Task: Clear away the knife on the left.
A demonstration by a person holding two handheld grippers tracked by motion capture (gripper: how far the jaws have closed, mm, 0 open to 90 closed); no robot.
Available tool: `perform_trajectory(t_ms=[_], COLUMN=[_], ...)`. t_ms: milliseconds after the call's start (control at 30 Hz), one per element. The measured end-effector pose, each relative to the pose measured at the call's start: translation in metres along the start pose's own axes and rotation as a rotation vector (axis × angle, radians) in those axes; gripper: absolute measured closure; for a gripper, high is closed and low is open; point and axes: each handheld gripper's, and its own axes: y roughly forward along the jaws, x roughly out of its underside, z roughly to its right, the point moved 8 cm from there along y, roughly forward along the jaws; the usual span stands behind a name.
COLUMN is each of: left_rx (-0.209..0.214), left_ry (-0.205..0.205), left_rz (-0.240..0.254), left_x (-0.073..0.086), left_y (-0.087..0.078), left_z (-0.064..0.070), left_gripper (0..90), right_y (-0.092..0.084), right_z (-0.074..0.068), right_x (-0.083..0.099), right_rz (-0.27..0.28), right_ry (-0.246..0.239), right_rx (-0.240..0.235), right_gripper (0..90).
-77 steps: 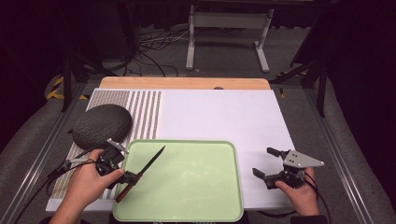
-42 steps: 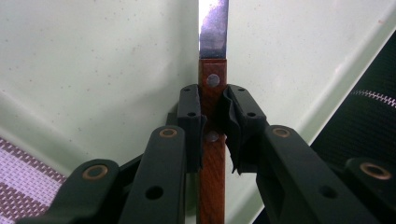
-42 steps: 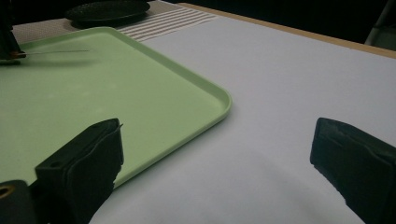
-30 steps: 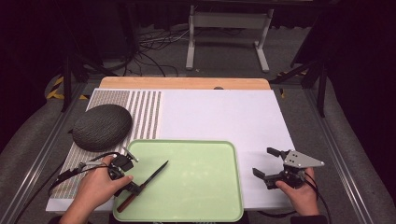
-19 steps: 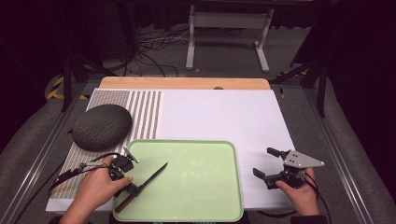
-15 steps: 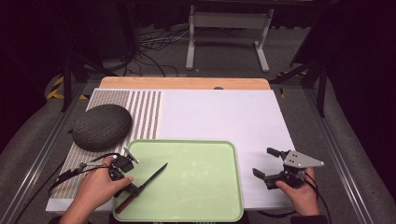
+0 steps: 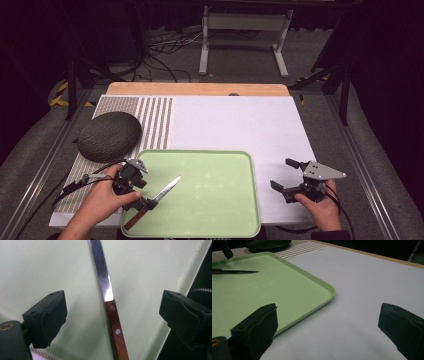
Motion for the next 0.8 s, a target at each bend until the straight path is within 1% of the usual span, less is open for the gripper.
perform_trajectory(t_ms=[33, 67, 100, 133, 200, 267, 300, 333, 367, 400, 433, 500, 533, 600, 667, 700, 733, 767, 800], left_rx=[0.007, 0.005, 0.0, -0.006, -0.012, -0.016, -0.016, -0.018, -0.014, -0.008, -0.009, -0.006, 0.0, 0.012, -0.012, -0.009, 0.001, 0.001, -0.001], left_ry=[0.022, 0.049, 0.085, 0.109, 0.151, 0.222, 0.222, 0.242, 0.259, 0.272, 0.293, 0.322, 0.334, 0.351, 0.358, 0.358, 0.351, 0.351, 0.353], left_rz=[0.008, 0.013, 0.024, 0.033, 0.069, 0.094, 0.094, 0.1, 0.107, 0.097, 0.083, 0.077, 0.075, 0.052, 0.019, 0.014, 0.0, 0.0, -0.02], left_x=[-0.001, -0.001, -0.003, -0.005, -0.01, -0.013, -0.013, -0.014, -0.015, -0.014, -0.013, -0.011, -0.011, -0.01, -0.007, -0.007, -0.005, -0.005, -0.003], left_y=[0.002, 0.003, 0.005, 0.006, 0.008, 0.011, 0.011, 0.011, 0.014, 0.015, 0.016, 0.018, 0.019, 0.021, 0.024, 0.025, 0.026, 0.026, 0.027], left_z=[0.002, 0.002, 0.003, 0.004, 0.007, 0.01, 0.01, 0.011, 0.012, 0.012, 0.012, 0.013, 0.014, 0.014, 0.012, 0.011, 0.012, 0.012, 0.011], left_gripper=[7.7, 6.8, 6.5, 6.5, 6.6, 7.8, 10.0, 10.0, 13.2, 20.5, 28.8, 48.4, 56.8, 72.1, 84.6, 88.7, 89.7, 89.9, 89.9], right_y=[0.0, 0.0, 0.0, 0.0, 0.0, 0.0, 0.0, 0.0, 0.0, 0.0, 0.0, 0.0, 0.0, 0.0, 0.0, 0.0, 0.0, 0.0, 0.0], right_z=[0.0, 0.0, 0.0, 0.0, 0.0, 0.0, 0.0, 0.0, 0.0, 0.0, 0.0, 0.0, 0.0, 0.0, 0.0, 0.0, 0.0, -0.001, -0.001], right_x=[0.0, 0.0, 0.0, 0.0, 0.0, 0.0, 0.0, 0.0, 0.0, 0.0, 0.0, 0.001, 0.001, 0.001, 0.001, 0.001, 0.001, 0.001, 0.001], right_rz=[0.0, 0.001, 0.002, 0.002, 0.003, 0.003, 0.002, 0.002, 0.002, 0.002, 0.001, -0.002, -0.003, -0.002, -0.002, -0.003, -0.003, -0.003, -0.003], right_ry=[-0.001, -0.001, -0.001, 0.0, -0.001, -0.002, -0.002, -0.002, -0.001, 0.0, -0.001, -0.002, -0.003, -0.001, 0.001, -0.001, -0.001, 0.0, 0.0], right_rx=[0.0, 0.0, 0.0, 0.001, 0.001, 0.001, 0.0, 0.0, 0.0, -0.002, -0.001, -0.002, -0.002, -0.004, -0.005, -0.007, -0.008, -0.009, -0.009], right_gripper=[3.2, 3.2, 3.2, 3.2, 3.2, 3.2, 3.2, 3.2, 3.2, 3.1, 3.1, 3.2, 3.2, 3.2, 3.1, 3.0, 3.0, 3.1, 3.1])
